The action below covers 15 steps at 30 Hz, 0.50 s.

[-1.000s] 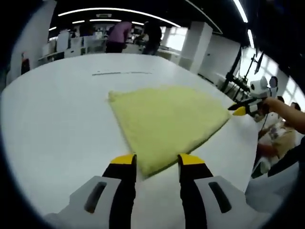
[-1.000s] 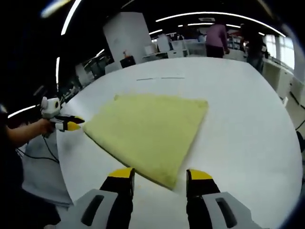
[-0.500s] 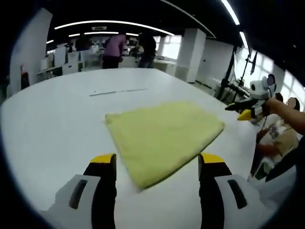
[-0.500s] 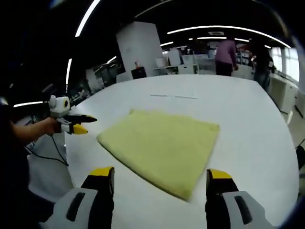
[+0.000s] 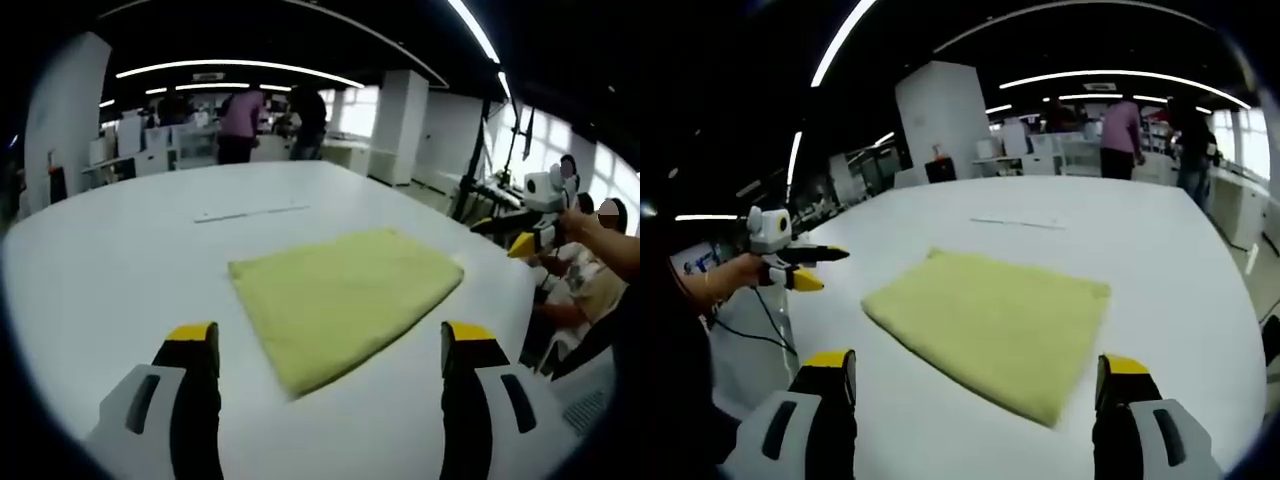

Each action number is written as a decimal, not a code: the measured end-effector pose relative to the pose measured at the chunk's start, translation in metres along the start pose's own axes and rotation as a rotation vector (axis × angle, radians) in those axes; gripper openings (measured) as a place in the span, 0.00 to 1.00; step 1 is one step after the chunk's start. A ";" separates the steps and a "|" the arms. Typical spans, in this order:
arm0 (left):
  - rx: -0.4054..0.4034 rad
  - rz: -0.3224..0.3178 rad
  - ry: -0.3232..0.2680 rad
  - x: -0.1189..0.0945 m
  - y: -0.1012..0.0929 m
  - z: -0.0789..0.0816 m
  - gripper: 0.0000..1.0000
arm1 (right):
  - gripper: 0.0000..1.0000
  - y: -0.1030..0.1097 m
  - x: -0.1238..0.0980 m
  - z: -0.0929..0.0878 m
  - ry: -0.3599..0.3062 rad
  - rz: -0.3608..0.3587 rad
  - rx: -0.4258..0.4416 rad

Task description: Fold the garment on the visible template until the final outline fits inside the template.

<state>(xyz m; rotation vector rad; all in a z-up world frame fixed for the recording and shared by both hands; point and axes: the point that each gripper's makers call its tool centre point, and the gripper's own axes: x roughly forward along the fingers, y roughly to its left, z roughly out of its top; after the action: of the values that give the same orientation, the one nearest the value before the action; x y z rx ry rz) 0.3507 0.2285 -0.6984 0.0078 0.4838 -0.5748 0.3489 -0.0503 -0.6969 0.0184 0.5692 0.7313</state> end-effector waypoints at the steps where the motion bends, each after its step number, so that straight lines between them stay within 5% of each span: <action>1: 0.006 0.001 -0.004 -0.001 0.000 0.001 0.93 | 0.99 0.001 0.000 0.000 0.000 0.003 -0.011; 15: 0.040 0.006 -0.013 -0.007 -0.001 -0.001 0.99 | 0.99 -0.004 -0.007 -0.002 -0.035 -0.018 -0.028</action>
<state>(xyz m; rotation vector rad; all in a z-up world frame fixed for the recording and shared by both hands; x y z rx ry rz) 0.3442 0.2315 -0.6960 0.0436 0.4596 -0.5787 0.3463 -0.0581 -0.6963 0.0003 0.5253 0.7203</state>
